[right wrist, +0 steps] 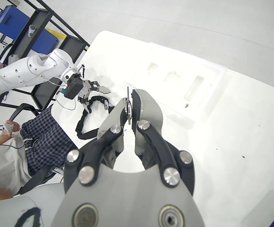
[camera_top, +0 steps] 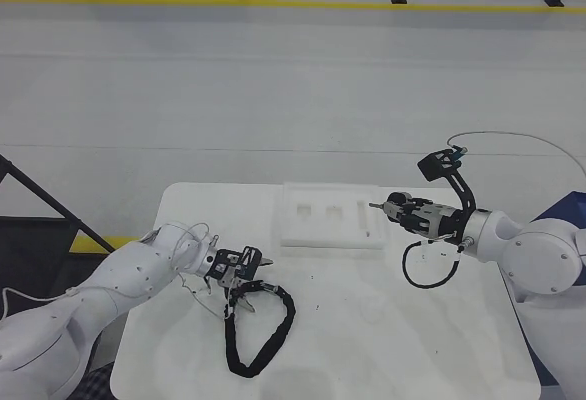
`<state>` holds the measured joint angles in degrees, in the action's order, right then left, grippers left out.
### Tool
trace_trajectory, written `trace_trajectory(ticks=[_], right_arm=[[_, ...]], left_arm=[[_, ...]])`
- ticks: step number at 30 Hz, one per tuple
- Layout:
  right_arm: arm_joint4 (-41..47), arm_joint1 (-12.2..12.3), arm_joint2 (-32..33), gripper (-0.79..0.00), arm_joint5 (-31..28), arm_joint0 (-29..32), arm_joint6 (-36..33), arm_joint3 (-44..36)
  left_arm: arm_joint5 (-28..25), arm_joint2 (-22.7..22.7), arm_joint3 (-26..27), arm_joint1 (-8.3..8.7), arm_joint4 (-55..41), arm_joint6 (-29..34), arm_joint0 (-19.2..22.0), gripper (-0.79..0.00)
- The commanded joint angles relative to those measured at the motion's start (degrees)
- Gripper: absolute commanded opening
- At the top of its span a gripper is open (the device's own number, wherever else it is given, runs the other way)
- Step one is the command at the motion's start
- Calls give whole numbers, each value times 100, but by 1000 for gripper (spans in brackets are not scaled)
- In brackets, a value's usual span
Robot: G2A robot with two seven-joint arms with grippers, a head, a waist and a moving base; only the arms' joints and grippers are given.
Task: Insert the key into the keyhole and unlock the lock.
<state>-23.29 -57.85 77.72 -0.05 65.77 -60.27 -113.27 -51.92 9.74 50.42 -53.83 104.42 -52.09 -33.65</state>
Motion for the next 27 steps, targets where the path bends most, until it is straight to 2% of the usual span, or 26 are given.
trace_trajectory(ticks=[1,7,8,9,10,11,12,15,17,18,19,20,27], right_arm=[[0,0,0,-785,0,0,0,0],[0,0,0,-785,0,0,0,0],[0,0,0,-785,0,0,0,0],[0,0,0,-785,0,0,0,0],[0,0,0,-785,0,0,0,0],[0,0,0,-785,0,0,0,0],[0,0,0,-785,0,0,0,0],[0,0,0,-785,0,0,0,0],[0,0,0,-785,0,0,0,0],[0,0,0,-785,0,0,0,0],[0,0,0,-785,0,0,0,0],[0,0,0,-785,0,0,0,0],[0,0,0,-785,0,0,0,0]], left_arm=[[29,0,-124,-98,112,-10,-1,0],[165,0,-428,-343,470,-192,-23,0],[193,0,-475,-375,508,-220,-27,-28],[211,0,-520,-405,541,-239,-34,-74],[216,0,-563,-433,574,-243,-43,-172],[227,0,-607,-459,588,-254,-50,-357],[236,0,-645,-484,596,-264,-60,-403],[229,0,-749,-551,642,-257,-72,-388],[225,0,-798,-591,663,-252,-77,-462],[215,0,-826,-610,663,-243,-77,-643],[207,0,-851,-628,660,-234,-74,-767],[199,0,-874,-645,658,-227,-72,-785],[263,0,-948,-681,510,-291,-30,-785]])
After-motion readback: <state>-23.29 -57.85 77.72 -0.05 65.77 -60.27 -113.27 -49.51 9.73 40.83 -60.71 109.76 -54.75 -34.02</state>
